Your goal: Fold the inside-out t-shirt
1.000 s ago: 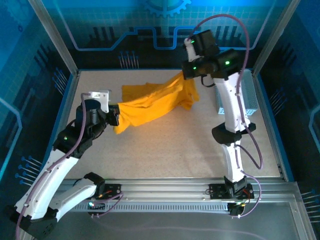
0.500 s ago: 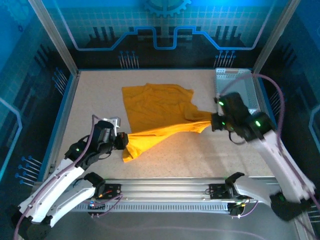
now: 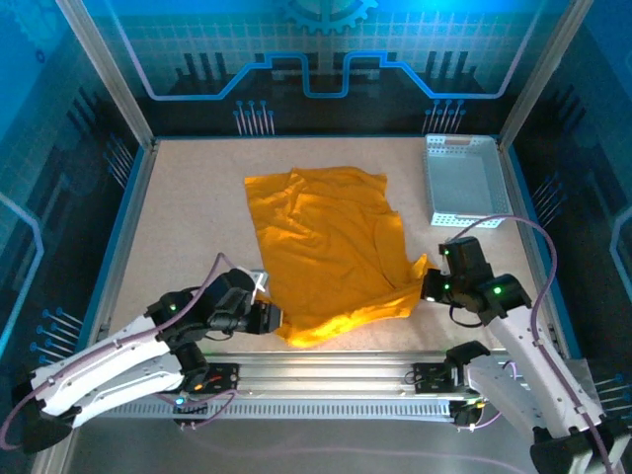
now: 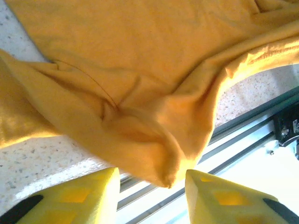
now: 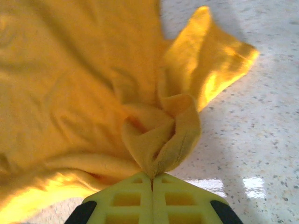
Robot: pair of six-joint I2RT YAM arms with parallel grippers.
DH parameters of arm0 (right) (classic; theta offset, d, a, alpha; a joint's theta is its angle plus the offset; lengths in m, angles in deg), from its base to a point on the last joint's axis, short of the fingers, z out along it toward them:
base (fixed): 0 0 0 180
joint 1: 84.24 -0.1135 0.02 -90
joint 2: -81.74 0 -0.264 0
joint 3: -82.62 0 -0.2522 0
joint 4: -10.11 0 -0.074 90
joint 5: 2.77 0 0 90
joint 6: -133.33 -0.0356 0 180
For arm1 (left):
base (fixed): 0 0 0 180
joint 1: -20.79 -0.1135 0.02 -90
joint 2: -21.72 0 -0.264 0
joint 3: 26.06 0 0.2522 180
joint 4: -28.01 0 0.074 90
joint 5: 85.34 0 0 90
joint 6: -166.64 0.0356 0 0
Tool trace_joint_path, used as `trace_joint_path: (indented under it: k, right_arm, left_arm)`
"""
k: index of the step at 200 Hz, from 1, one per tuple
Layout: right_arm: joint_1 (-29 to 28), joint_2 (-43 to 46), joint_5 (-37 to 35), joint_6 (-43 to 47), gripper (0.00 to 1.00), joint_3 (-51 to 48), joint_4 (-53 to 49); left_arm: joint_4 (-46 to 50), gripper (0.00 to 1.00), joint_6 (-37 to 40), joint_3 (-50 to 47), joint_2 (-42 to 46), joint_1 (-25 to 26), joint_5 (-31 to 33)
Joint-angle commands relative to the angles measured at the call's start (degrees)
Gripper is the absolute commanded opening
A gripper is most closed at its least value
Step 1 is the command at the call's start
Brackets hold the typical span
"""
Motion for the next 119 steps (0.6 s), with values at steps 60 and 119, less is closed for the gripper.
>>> trace_joint_path:
  k: [60, 119]
  right_arm:
    - [19.6, -0.4, 10.2, -8.1, 0.08, -9.7, 11.7]
    - [21.3, -2.9, 9.5, -9.2, 0.07, -10.8, 14.7]
  left_arm:
    - [-8.3, 0.71, 12.0, 25.5, -35.8, -17.2, 10.7]
    - [-8.6, 0.71, 16.1, 54.4, -74.4, -23.9, 6.5]
